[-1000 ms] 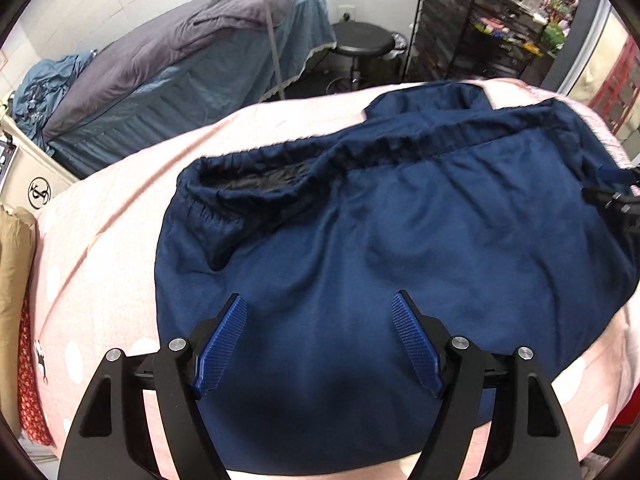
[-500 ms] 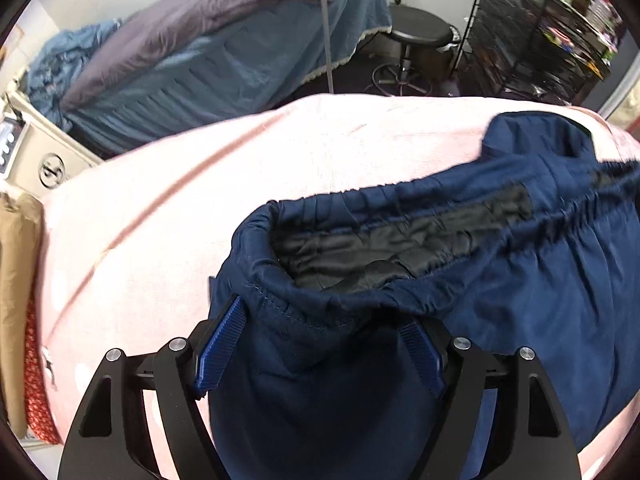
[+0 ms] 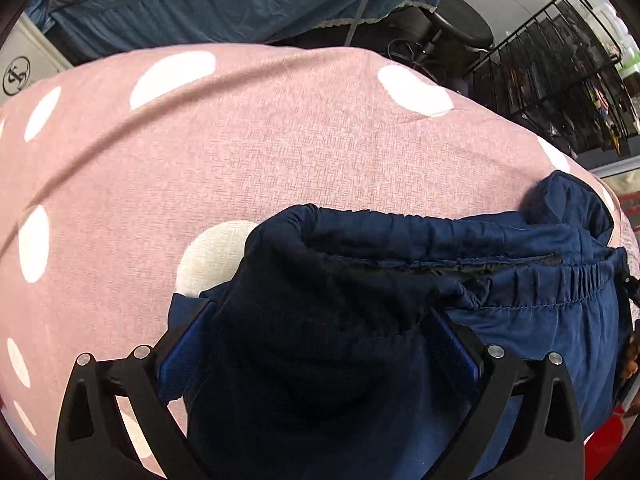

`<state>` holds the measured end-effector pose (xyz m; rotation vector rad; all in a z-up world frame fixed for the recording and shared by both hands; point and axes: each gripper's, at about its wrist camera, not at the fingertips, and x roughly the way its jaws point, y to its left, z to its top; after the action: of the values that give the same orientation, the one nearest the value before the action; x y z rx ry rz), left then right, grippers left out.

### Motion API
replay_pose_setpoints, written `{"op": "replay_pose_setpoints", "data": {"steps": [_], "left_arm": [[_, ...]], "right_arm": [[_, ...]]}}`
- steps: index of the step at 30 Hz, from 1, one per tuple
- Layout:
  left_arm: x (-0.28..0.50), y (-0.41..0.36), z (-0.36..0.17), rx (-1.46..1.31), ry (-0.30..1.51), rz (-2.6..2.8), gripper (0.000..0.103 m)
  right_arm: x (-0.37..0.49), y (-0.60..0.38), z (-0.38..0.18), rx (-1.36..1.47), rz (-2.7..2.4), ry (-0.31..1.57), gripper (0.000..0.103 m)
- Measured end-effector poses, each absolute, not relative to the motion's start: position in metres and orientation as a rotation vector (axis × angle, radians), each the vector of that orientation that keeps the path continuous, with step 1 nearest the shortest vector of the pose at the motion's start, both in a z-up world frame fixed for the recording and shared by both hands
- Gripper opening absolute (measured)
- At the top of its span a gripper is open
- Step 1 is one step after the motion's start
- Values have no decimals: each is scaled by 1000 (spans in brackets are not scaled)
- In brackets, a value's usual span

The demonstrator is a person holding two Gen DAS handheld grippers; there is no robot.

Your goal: Fold large clothes

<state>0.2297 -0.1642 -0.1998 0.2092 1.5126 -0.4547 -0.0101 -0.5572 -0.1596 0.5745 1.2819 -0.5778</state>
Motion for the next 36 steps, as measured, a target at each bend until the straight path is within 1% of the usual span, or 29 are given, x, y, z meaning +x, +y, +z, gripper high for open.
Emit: {"op": "replay_pose_setpoints", "data": {"steps": [4,8,11,14,17,19,21,25,27,29,36], "left_arm": [[238,-160,-203,137,1534,-462,98],[239,-158,-186,125,1496,-528,98],[240,-144,-169,33,1490,-665,97],[238,-128,-162,53,1522,-705,97],[242,-110,-154,66,1497,-698,97],[251,-94,-144,-34,1488,-695,97],[260,-74,-132,-152,1451,-618,96],[268,-52,-115,-255,1377,-461,96],[261,-47,-111,-220,1372,-424,96],[245,-49,-104,-129,1342,-420,96],[158,-47,-94,106,1275,-397,96]], "right_arm": [[-9,-560,-165,562,-582,1273,98],[-20,-568,-158,623,-541,1219,98],[-39,-580,-144,766,-453,1144,98],[-65,-601,-132,938,-404,1056,97],[-99,-630,-123,1122,-472,962,97],[-126,-648,-118,1213,-538,924,97],[-147,-653,-106,1203,-569,909,97],[-176,-633,-90,1158,-582,914,97],[-187,-615,-85,1126,-572,924,97],[-197,-598,-81,1075,-566,942,97],[-233,-519,-65,842,-635,1004,97]]}}
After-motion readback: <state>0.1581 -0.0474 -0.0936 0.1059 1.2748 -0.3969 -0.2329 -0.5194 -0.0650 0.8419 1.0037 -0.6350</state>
